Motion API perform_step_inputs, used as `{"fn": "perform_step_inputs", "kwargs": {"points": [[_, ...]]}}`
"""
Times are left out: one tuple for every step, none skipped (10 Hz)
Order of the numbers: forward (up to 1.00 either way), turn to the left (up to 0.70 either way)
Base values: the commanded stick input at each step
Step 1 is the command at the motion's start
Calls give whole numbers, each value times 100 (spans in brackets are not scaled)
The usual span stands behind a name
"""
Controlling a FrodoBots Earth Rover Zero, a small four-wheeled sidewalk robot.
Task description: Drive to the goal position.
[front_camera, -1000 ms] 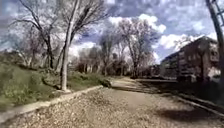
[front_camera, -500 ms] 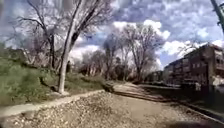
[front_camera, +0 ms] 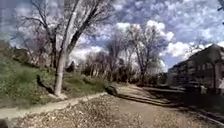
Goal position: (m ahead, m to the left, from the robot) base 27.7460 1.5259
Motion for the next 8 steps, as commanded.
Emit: {"fn": "perform_step_inputs", "kwargs": {"points": [[70,-32],[70,-14],[70,0],[70,0],[70,0],[70,0],[70,0],[70,-9]]}}
